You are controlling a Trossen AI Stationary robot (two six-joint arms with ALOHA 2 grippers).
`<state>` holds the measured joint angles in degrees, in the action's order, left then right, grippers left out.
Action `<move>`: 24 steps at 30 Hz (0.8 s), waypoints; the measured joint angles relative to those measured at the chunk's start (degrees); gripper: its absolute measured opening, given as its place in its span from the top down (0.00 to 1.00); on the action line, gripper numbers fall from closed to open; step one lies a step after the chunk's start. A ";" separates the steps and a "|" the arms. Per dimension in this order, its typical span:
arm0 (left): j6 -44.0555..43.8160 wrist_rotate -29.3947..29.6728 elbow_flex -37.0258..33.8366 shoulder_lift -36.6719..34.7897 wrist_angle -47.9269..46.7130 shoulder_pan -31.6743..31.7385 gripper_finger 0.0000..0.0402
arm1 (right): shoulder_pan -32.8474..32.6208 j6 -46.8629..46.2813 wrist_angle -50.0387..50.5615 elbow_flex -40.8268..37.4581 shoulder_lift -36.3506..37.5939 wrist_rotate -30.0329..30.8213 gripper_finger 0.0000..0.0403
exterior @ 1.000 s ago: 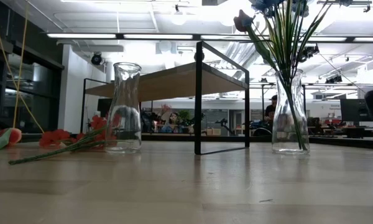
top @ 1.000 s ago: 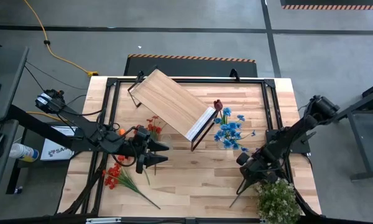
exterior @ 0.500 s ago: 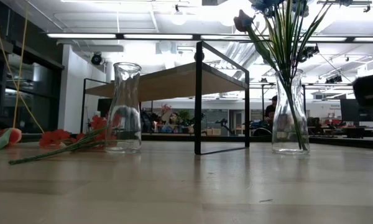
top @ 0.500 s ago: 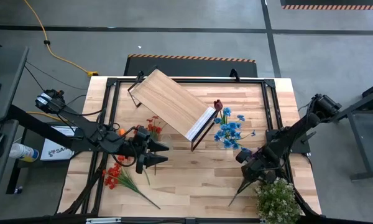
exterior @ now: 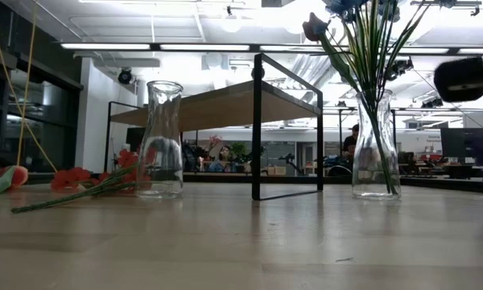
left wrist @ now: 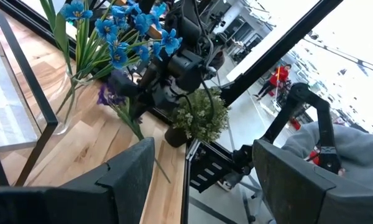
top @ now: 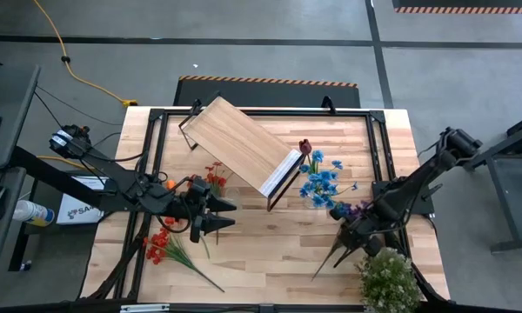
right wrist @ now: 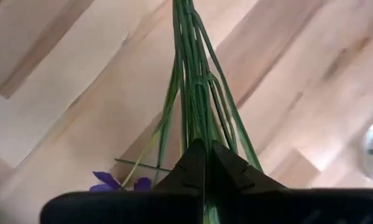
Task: Pick and place flowers into a vace then onto a shelf
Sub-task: Put the violet flowers into the right transparent flower vase
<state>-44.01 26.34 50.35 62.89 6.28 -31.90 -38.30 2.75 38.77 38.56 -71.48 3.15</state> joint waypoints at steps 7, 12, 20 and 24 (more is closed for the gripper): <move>0.00 -0.06 0.00 0.00 0.00 0.00 0.25 | 0.00 -1.22 0.06 0.08 3.90 4.41 0.99; 0.00 -0.11 0.00 0.00 0.00 0.00 0.25 | 0.00 -1.92 0.18 0.09 6.47 7.78 0.99; -0.01 -0.26 0.01 0.00 0.00 0.00 0.25 | 0.00 -2.74 1.26 0.73 9.61 10.37 1.00; -0.01 -0.26 0.02 0.00 0.00 0.00 0.25 | 0.00 -2.76 1.47 1.03 10.99 10.22 1.00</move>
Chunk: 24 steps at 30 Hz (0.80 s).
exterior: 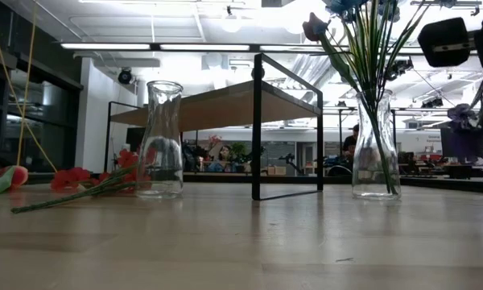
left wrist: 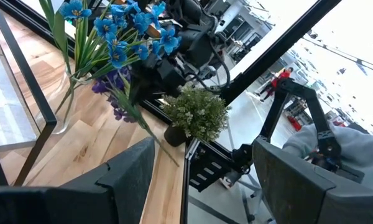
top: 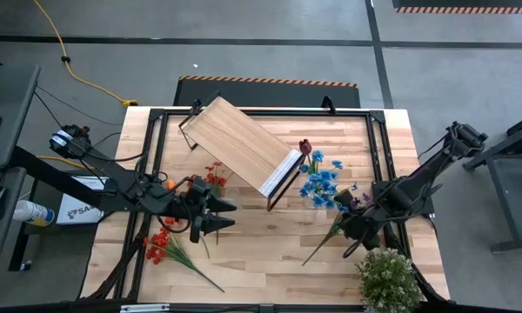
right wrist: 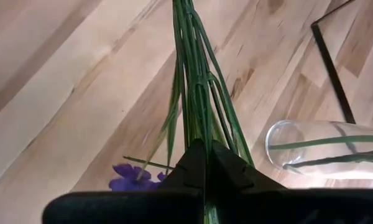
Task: Pick and place flowers into a vace then onto a shelf
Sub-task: Put the violet flowers into the right transparent flower vase
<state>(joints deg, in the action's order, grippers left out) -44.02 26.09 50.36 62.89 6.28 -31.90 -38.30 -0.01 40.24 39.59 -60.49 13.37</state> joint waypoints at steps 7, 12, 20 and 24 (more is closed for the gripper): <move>0.05 0.02 -0.01 0.00 -0.02 0.00 0.25 | -0.06 -0.01 12.80 10.67 -0.72 -0.16 1.00; 0.18 0.02 0.00 0.00 -0.40 0.00 0.25 | -1.47 -2.79 15.75 17.44 -0.70 -2.21 1.00; 0.18 -1.03 -0.02 0.00 -0.42 0.00 0.25 | -5.28 -10.87 26.16 27.26 -4.27 -0.17 1.00; 0.18 -1.11 0.00 0.00 -0.40 0.00 0.25 | -7.99 -13.50 28.59 31.93 -8.30 0.08 1.00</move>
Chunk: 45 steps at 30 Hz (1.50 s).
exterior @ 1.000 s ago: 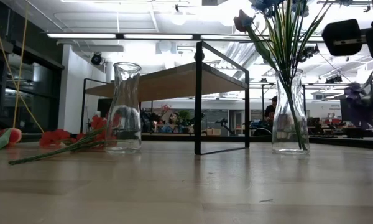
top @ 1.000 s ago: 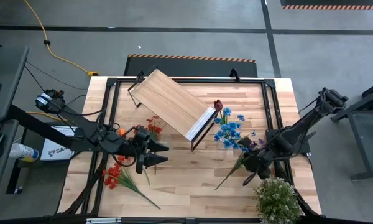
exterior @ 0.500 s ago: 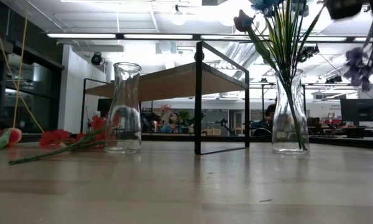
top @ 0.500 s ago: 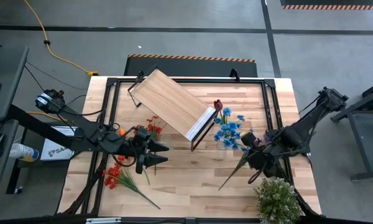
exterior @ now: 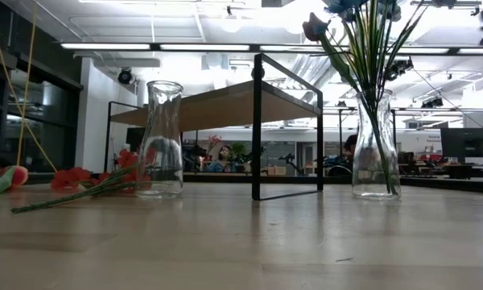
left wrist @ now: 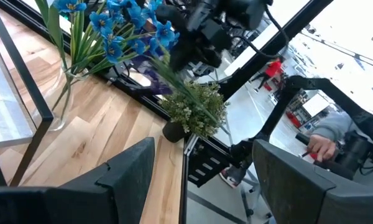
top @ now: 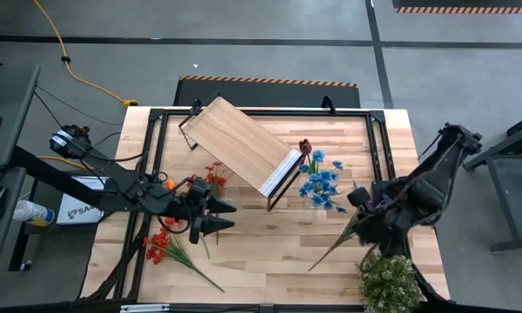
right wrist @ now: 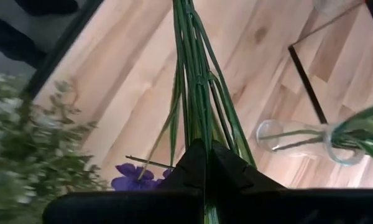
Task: Pick and place flowers into a vace then onto a shelf
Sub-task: Put the violet flowers into the right transparent flower vase
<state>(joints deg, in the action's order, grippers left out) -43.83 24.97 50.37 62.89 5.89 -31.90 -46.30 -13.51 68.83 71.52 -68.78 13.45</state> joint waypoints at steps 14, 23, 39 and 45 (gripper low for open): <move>-0.79 0.02 0.00 0.00 0.05 0.00 0.25 | -7.01 -10.84 21.38 25.25 -18.42 10.50 1.00; -8.86 -2.25 -0.02 0.00 0.33 0.00 0.25 | -7.93 -9.25 21.12 39.83 -28.10 21.01 1.00; -16.83 -15.57 0.03 -0.07 5.05 0.00 0.25 | -4.14 17.18 16.15 61.48 -43.44 40.72 1.00; -18.08 -18.71 0.05 -0.07 5.00 0.00 0.25 | -2.63 34.69 7.83 61.52 -43.66 50.14 1.00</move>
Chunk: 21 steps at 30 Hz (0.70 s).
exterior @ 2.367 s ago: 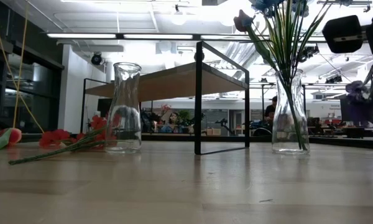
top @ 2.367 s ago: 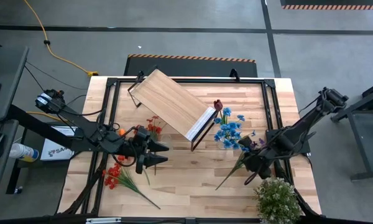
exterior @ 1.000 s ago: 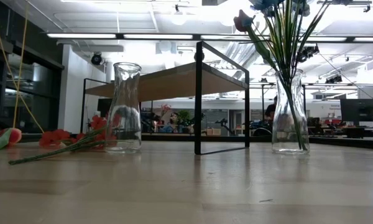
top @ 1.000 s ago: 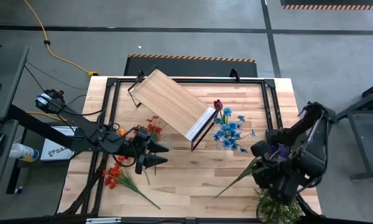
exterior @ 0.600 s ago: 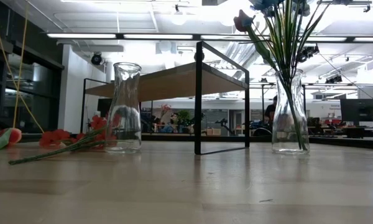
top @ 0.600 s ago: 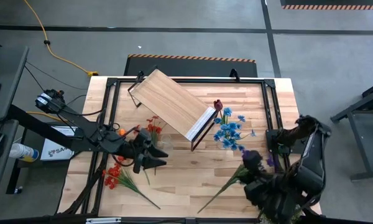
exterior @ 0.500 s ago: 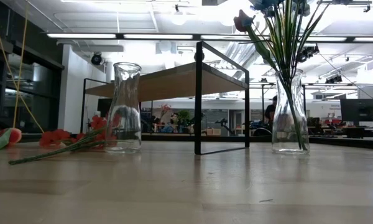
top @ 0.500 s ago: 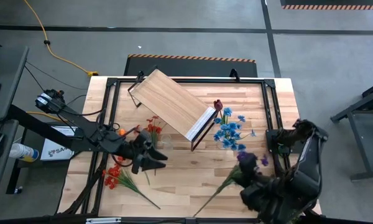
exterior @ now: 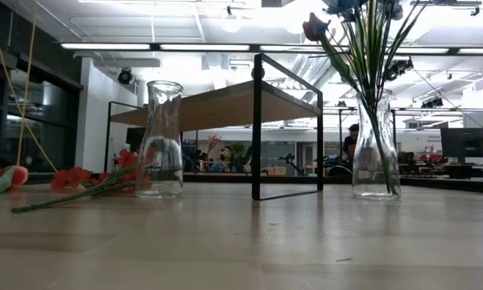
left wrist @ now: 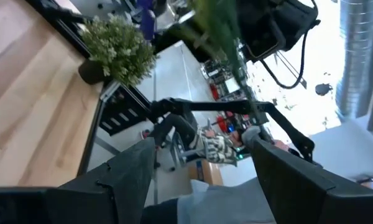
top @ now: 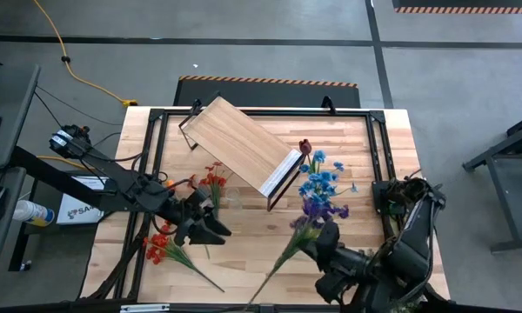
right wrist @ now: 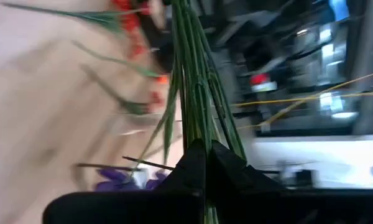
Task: Pick and place flowers into a vace then onto a shelf
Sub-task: Put the violet flowers into the right transparent flower vase
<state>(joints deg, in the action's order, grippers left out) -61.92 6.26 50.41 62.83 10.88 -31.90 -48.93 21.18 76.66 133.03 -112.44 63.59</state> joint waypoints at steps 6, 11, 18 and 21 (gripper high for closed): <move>-0.55 -1.05 0.00 0.01 0.32 0.00 0.25 | 2.70 23.47 -15.67 0.00 -0.07 8.96 1.00; 0.08 -1.89 0.00 0.02 5.73 0.00 0.25 | 5.58 33.56 -18.92 0.00 -0.07 10.26 1.00; 1.32 -2.50 0.00 0.02 9.58 0.00 0.25 | 8.56 39.24 -18.64 0.00 -0.07 9.35 1.00; 0.26 -2.49 0.00 0.02 9.52 0.00 0.25 | 9.92 39.77 -18.66 -0.02 -0.07 6.94 1.00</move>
<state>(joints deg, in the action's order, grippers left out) -61.66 3.77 50.41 62.85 20.40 -31.90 -39.00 60.94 58.00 133.02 -112.51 70.53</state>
